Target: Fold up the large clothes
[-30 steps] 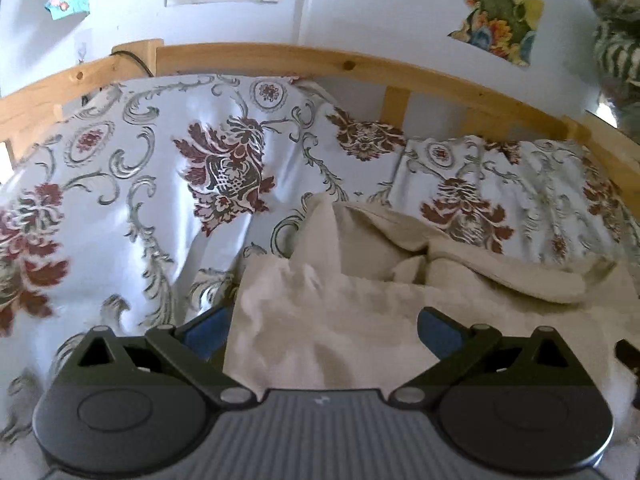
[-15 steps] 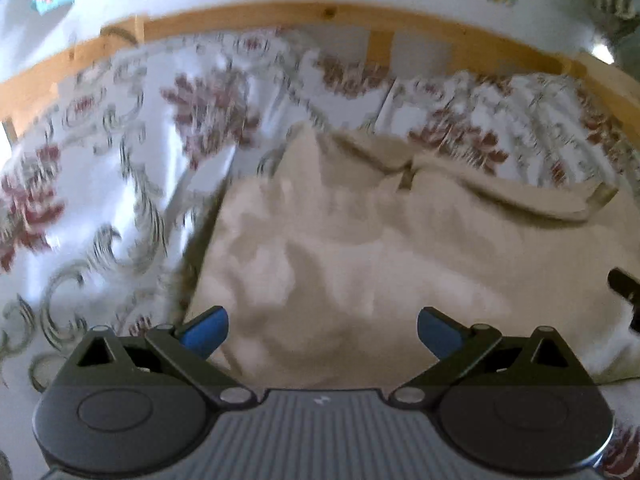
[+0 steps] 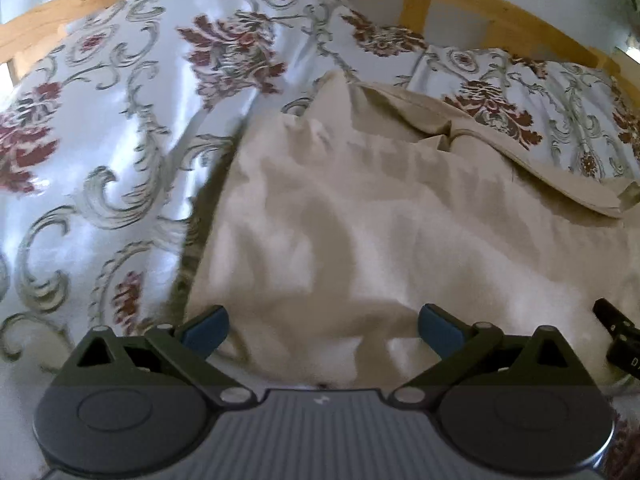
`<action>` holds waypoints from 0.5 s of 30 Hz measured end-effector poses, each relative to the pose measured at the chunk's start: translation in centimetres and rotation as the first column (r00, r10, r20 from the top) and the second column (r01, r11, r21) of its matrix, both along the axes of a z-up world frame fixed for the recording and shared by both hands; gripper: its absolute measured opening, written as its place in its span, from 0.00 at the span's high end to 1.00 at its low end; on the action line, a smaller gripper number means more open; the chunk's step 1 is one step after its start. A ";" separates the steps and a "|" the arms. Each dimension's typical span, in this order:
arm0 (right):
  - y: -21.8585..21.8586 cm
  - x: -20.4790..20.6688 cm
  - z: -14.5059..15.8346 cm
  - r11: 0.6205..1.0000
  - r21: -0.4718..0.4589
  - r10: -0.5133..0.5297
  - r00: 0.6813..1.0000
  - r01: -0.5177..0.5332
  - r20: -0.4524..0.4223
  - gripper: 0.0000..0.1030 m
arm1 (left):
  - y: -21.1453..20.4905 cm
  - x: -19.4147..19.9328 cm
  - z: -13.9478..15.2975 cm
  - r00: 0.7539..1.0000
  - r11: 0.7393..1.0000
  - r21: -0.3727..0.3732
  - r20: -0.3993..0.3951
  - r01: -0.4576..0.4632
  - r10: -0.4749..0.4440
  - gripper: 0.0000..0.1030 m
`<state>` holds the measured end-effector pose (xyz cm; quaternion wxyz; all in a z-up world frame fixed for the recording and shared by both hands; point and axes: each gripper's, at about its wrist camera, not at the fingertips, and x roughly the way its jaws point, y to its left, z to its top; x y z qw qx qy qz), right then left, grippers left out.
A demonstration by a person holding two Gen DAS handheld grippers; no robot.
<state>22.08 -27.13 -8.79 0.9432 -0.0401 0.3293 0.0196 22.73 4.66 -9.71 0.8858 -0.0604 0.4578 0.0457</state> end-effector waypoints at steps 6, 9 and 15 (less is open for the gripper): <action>-0.7 -0.9 2.8 0.998 0.047 -0.030 0.999 0.029 0.028 0.01 | 0.2 -3.1 3.4 0.997 0.993 -0.111 0.052 -0.045 0.051 0.01; -1.6 -1.6 4.2 0.986 0.099 -0.137 0.990 0.138 -0.018 0.01 | 0.1 -4.8 3.5 0.997 0.982 -0.180 0.050 -0.052 0.062 0.01; -3.2 -6.1 5.7 0.879 0.327 -0.307 0.937 0.346 -0.165 0.01 | 0.7 -5.2 1.3 0.994 0.948 -0.302 -0.044 -0.106 0.097 0.01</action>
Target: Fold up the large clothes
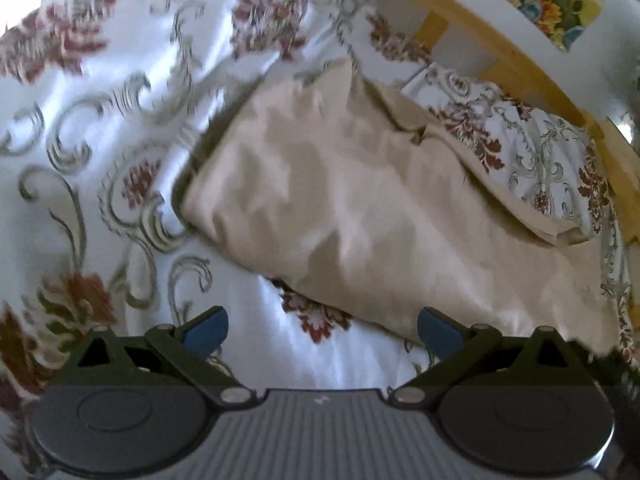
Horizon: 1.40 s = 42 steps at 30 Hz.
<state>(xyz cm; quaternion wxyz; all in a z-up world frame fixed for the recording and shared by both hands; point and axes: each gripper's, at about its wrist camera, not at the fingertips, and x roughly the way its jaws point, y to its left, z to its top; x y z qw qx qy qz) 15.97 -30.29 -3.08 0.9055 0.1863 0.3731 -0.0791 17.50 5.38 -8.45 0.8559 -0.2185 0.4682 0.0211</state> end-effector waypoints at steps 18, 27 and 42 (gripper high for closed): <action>-8.5 -0.2 -4.4 0.845 0.228 -0.490 0.871 0.484 -0.032 0.38 | 4.9 0.6 -4.3 0.945 0.887 -0.341 -0.020 -0.313 0.326 0.01; -9.8 -1.2 -4.6 0.806 0.280 -0.530 0.846 0.522 -0.053 0.71 | 4.2 1.0 -4.5 0.962 0.903 -0.341 -0.013 -0.261 0.272 0.08; -9.0 -2.1 -2.2 0.862 0.211 -0.475 0.880 0.460 0.023 0.98 | 6.4 -0.2 -2.3 0.931 0.877 -0.357 0.050 -0.320 0.361 1.00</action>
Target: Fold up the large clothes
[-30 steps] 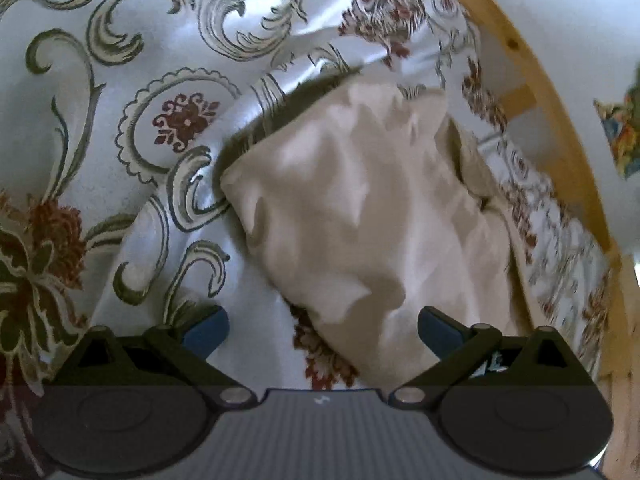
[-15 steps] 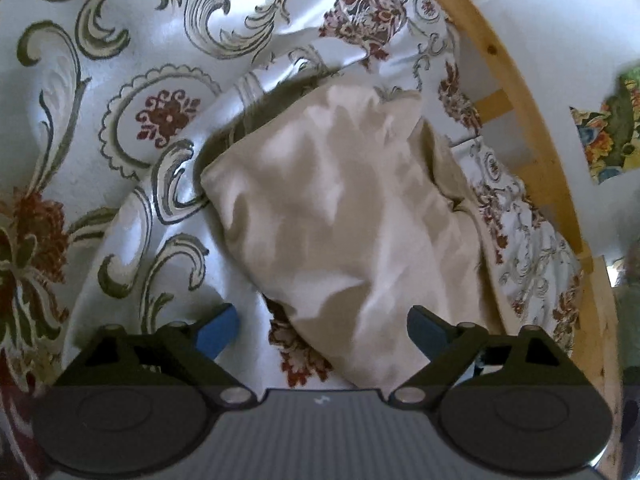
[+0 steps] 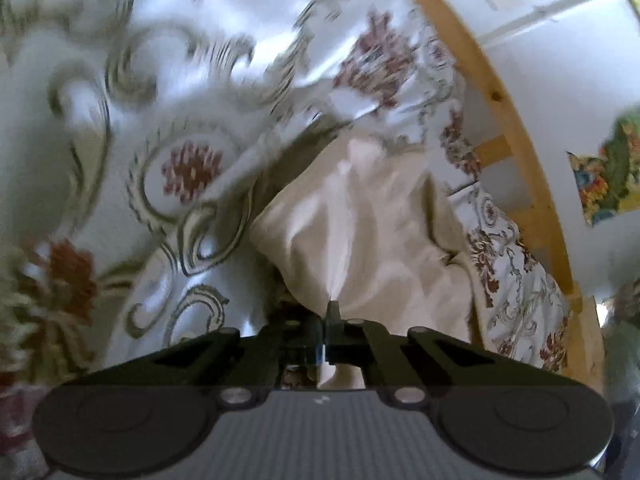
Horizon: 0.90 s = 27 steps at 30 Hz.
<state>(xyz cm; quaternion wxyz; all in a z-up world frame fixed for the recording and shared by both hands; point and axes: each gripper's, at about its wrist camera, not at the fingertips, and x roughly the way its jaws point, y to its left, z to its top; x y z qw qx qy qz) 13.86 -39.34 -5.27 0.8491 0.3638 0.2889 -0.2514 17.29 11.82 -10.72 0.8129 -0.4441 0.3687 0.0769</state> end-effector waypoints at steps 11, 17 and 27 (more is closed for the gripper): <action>1.5 -2.3 0.7 0.993 -0.106 -0.064 0.989 0.050 -0.131 0.66 | -0.3 -0.6 0.0 0.995 0.998 0.057 -0.097 -0.033 0.038 0.85; 3.2 -3.0 2.2 0.924 -0.352 -0.190 0.978 0.148 -0.088 0.36 | 0.1 -0.9 -1.5 0.987 0.995 -0.019 -0.131 -0.099 0.096 0.41; 13.1 6.9 0.2 0.556 -0.702 0.479 0.862 -0.445 -0.166 0.19 | -1.3 0.2 -1.4 0.996 0.998 0.061 -0.088 -0.020 0.025 0.17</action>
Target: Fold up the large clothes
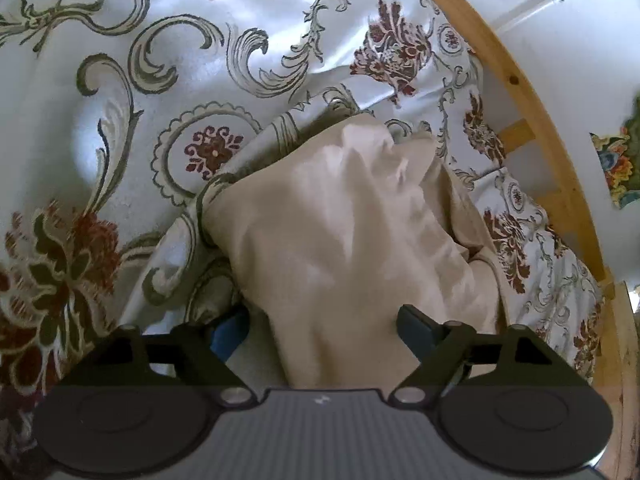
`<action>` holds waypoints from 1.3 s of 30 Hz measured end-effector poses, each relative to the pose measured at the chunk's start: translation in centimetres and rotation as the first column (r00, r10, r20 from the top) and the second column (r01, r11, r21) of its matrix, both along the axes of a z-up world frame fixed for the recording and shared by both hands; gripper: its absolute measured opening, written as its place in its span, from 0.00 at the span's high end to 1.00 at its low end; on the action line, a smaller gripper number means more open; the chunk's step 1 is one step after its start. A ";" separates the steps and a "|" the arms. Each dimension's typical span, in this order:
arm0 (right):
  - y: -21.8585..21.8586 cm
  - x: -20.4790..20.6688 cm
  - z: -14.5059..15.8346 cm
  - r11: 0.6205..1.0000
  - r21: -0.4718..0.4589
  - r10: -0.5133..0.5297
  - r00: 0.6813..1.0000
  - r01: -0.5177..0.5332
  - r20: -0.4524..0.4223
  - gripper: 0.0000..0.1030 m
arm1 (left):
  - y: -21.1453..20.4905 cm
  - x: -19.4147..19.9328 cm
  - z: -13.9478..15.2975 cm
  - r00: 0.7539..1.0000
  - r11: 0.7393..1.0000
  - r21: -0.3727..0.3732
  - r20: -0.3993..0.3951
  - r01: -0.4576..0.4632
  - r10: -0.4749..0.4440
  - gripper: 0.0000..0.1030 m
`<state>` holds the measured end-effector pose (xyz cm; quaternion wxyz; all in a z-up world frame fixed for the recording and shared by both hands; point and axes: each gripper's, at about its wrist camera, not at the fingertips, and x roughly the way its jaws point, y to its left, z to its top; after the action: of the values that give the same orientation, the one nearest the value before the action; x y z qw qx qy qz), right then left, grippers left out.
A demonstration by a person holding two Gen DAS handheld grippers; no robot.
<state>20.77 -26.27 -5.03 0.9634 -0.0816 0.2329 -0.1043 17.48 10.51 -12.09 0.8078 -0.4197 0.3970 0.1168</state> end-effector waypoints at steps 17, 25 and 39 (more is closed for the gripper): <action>5.2 6.1 -5.8 0.952 -0.219 0.191 0.974 -0.213 -0.118 0.05 | -1.3 0.6 0.4 0.999 0.995 0.090 0.013 0.041 -0.042 0.19; 4.9 3.4 -1.4 0.973 -0.165 0.149 0.986 -0.160 -0.076 0.08 | -1.0 0.7 -0.3 0.999 0.997 0.065 -0.003 0.032 -0.032 0.15; 4.4 7.2 -5.9 0.965 -0.155 0.186 0.968 -0.213 -0.170 0.15 | -1.6 0.7 0.0 0.992 0.996 0.022 0.092 0.091 -0.092 0.56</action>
<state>27.97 -21.88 -10.92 0.9374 -0.1957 0.2873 -0.0196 18.14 8.90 -12.07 0.8335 -0.3990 0.3769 0.0635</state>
